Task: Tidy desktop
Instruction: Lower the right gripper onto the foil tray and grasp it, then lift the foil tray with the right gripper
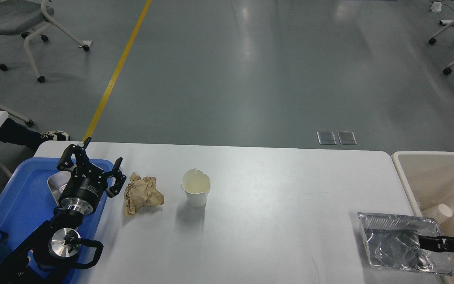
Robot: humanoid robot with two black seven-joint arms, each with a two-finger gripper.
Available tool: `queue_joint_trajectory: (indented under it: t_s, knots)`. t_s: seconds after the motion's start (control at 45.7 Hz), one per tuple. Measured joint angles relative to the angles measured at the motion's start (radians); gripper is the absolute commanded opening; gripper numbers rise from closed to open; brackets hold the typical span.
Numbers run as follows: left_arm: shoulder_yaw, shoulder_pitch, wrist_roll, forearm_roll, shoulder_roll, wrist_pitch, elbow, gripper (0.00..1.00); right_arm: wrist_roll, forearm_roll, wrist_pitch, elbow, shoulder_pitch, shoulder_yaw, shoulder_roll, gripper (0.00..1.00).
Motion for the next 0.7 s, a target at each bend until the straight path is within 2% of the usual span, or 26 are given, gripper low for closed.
queue_joint_trajectory:
  t_s: [0.35, 0.46, 0.569, 0.591, 0.657, 0.701]
  knots:
    - [0.0, 0.013, 0.001, 0.0, 0.005, 0.0, 0.0, 0.96, 0.009, 0.079, 0.007, -0.067, -0.002, -0.048, 0.032, 1.0]
    - [0.0, 0.012, 0.001, 0.0, 0.005, -0.001, 0.0, 0.96, 0.015, 0.109, 0.004, -0.082, -0.001, -0.073, 0.037, 0.8]
    - [0.0, 0.012, 0.002, 0.0, 0.004, -0.001, 0.0, 0.96, 0.043, 0.117, 0.003, -0.083, -0.001, -0.078, 0.039, 0.59]
    - [0.0, 0.013, 0.002, 0.0, 0.004, -0.002, 0.0, 0.96, 0.049, 0.117, 0.002, -0.084, -0.001, -0.078, 0.039, 0.48]
    - [0.0, 0.013, 0.002, 0.0, 0.004, -0.002, 0.0, 0.96, 0.062, 0.118, -0.001, -0.084, -0.001, -0.079, 0.039, 0.32]
    - [0.0, 0.012, 0.002, 0.0, 0.004, -0.003, 0.0, 0.96, 0.067, 0.118, -0.002, -0.084, -0.001, -0.079, 0.04, 0.18]
